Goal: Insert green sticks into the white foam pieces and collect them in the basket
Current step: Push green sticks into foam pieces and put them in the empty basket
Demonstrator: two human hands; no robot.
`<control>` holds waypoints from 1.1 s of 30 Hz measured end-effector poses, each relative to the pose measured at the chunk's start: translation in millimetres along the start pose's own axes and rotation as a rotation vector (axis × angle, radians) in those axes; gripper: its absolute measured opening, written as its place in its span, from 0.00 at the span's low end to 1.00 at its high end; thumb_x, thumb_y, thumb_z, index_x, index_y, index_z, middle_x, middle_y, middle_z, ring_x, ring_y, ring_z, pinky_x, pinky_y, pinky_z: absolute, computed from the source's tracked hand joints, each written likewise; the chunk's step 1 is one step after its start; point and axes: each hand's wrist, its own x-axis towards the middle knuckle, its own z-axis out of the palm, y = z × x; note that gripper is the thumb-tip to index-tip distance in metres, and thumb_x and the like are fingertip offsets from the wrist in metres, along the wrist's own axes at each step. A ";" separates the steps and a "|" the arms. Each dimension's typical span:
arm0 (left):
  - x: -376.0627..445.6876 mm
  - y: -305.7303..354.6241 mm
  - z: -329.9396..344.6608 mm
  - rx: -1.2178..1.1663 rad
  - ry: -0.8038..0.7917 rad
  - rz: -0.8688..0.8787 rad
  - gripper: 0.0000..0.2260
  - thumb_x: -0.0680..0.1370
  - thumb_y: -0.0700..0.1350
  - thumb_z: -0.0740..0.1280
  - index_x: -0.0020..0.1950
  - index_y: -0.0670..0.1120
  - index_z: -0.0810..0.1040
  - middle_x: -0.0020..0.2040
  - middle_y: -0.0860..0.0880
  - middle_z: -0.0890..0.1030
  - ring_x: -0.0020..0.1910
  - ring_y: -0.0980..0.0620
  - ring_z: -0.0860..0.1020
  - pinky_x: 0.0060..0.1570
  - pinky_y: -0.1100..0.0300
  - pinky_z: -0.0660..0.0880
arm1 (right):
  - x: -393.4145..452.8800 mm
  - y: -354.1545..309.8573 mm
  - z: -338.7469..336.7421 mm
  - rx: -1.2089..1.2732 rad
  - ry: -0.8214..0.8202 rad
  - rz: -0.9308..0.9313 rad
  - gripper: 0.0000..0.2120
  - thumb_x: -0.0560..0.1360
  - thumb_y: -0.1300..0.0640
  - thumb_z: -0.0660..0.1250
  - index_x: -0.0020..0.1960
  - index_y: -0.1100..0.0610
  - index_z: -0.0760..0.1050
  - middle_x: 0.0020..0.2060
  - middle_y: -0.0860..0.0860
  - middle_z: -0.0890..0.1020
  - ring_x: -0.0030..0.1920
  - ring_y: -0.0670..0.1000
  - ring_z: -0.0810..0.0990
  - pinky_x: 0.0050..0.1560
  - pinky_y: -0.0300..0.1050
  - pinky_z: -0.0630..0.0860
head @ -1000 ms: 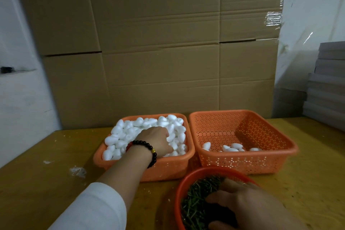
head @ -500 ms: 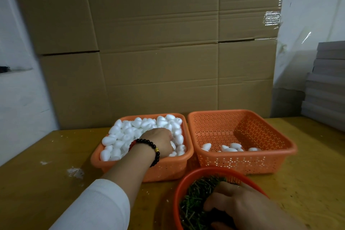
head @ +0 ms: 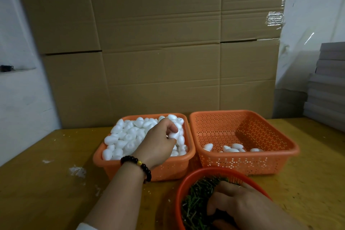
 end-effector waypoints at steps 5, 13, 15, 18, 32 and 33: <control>-18.8 14.9 4.7 -0.564 -0.144 -0.085 0.16 0.78 0.33 0.62 0.57 0.53 0.72 0.53 0.48 0.82 0.41 0.56 0.79 0.44 0.62 0.76 | 14.3 9.9 2.7 -0.151 0.131 -0.055 0.14 0.77 0.38 0.56 0.62 0.35 0.66 0.60 0.33 0.67 0.67 0.36 0.63 0.58 0.39 0.48; -30.4 25.5 5.5 -0.957 -0.478 -0.038 0.17 0.78 0.27 0.57 0.61 0.41 0.75 0.54 0.41 0.82 0.41 0.53 0.77 0.42 0.60 0.76 | 9.9 19.1 2.5 -0.074 0.254 -0.052 0.13 0.76 0.38 0.57 0.61 0.33 0.64 0.58 0.33 0.68 0.62 0.37 0.65 0.59 0.35 0.47; -31.7 28.6 5.5 -1.058 -0.518 -0.048 0.15 0.76 0.27 0.60 0.59 0.40 0.75 0.53 0.40 0.82 0.41 0.51 0.78 0.42 0.59 0.78 | 9.7 19.0 1.9 -0.064 0.260 -0.037 0.13 0.76 0.37 0.57 0.60 0.33 0.64 0.57 0.32 0.68 0.60 0.35 0.66 0.57 0.32 0.49; -33.9 34.0 4.4 -1.161 -0.572 -0.046 0.14 0.73 0.29 0.63 0.57 0.39 0.76 0.53 0.39 0.81 0.43 0.47 0.81 0.43 0.57 0.80 | 9.8 18.5 2.5 -0.135 0.292 -0.035 0.12 0.73 0.35 0.59 0.56 0.33 0.70 0.51 0.31 0.71 0.53 0.32 0.69 0.58 0.28 0.47; -39.4 43.5 11.7 -1.258 -0.501 -0.195 0.09 0.69 0.39 0.72 0.45 0.40 0.74 0.43 0.40 0.82 0.36 0.50 0.80 0.32 0.60 0.78 | 8.6 22.6 -5.4 0.061 0.289 0.014 0.11 0.67 0.36 0.69 0.43 0.42 0.77 0.43 0.33 0.74 0.53 0.35 0.72 0.59 0.28 0.61; -39.5 44.0 12.9 -1.267 -0.492 -0.210 0.11 0.67 0.40 0.73 0.44 0.40 0.74 0.42 0.40 0.81 0.35 0.50 0.80 0.31 0.61 0.78 | 8.5 22.6 -5.2 0.064 0.303 0.011 0.12 0.66 0.34 0.68 0.42 0.41 0.76 0.44 0.34 0.75 0.53 0.36 0.73 0.59 0.30 0.61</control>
